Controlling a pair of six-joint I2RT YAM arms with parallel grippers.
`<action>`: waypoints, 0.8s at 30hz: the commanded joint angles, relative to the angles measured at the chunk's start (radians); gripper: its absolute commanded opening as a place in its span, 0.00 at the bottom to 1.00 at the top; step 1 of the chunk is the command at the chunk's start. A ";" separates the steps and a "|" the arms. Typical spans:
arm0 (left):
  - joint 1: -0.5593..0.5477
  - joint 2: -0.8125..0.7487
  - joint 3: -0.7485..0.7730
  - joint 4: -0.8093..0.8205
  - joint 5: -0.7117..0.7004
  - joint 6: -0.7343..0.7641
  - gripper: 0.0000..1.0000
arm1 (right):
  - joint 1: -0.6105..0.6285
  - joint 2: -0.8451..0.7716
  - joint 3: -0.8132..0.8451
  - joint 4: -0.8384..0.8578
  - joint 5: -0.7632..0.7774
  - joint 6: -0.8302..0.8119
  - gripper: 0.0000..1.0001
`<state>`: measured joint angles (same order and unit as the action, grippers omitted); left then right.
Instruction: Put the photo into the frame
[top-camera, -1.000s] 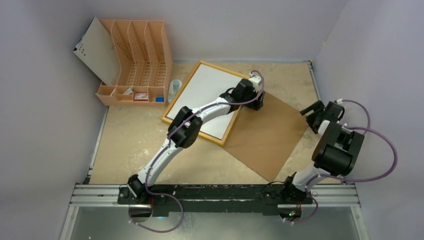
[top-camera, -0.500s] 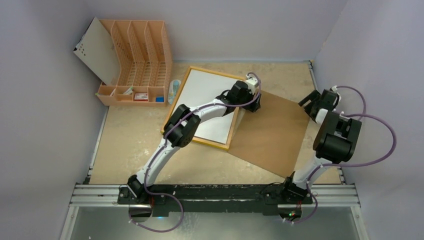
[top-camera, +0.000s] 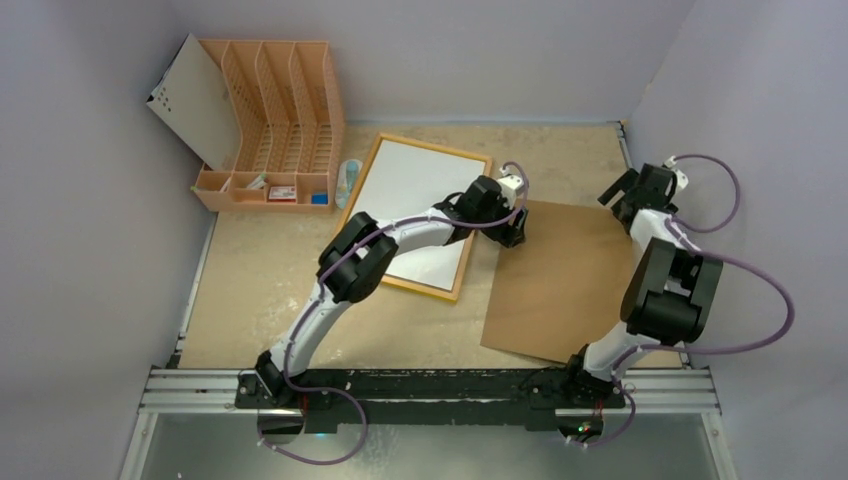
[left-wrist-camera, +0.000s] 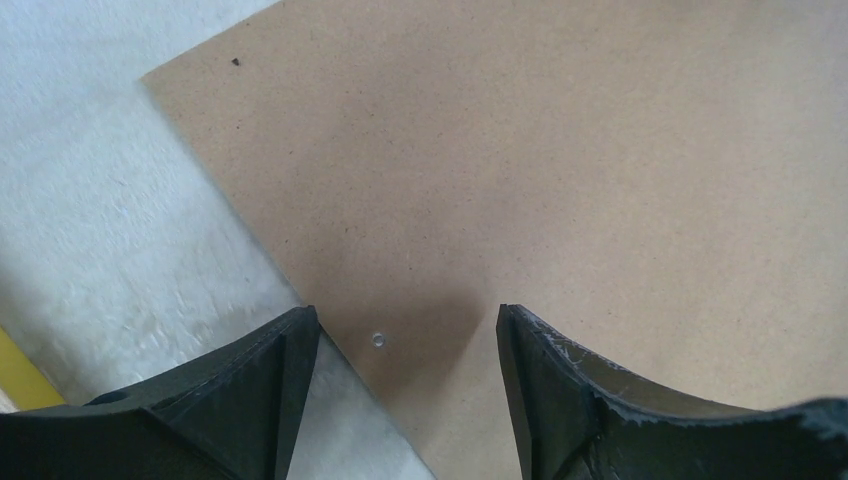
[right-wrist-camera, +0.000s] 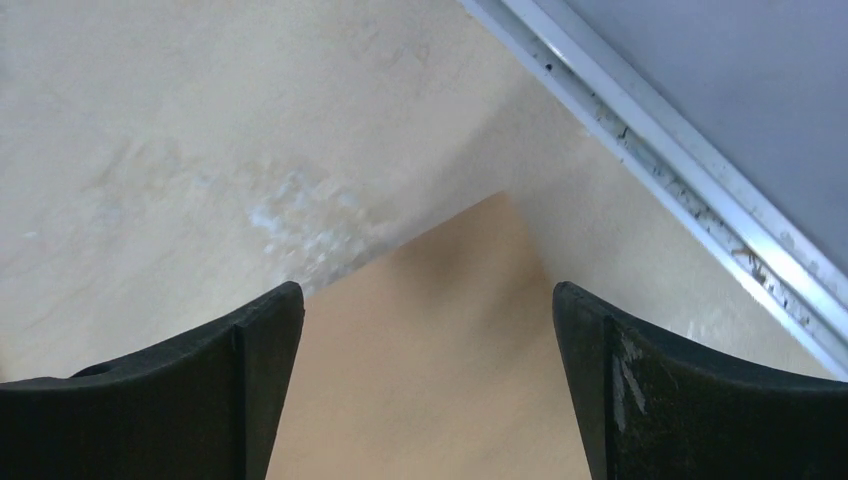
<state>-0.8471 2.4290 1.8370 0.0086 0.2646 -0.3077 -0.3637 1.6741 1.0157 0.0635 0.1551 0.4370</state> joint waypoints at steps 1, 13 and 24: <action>-0.030 0.001 -0.068 -0.281 -0.050 -0.080 0.71 | 0.029 -0.149 -0.006 -0.194 0.056 0.076 0.98; -0.053 -0.174 -0.253 -0.329 -0.131 -0.221 0.76 | -0.008 -0.343 -0.259 -0.345 0.176 0.140 0.99; -0.106 -0.212 -0.334 -0.321 -0.107 -0.346 0.75 | -0.073 -0.277 -0.270 -0.399 0.061 0.200 0.99</action>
<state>-0.9176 2.1818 1.5555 -0.1516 0.1516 -0.5743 -0.4332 1.3640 0.7605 -0.3088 0.2630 0.6056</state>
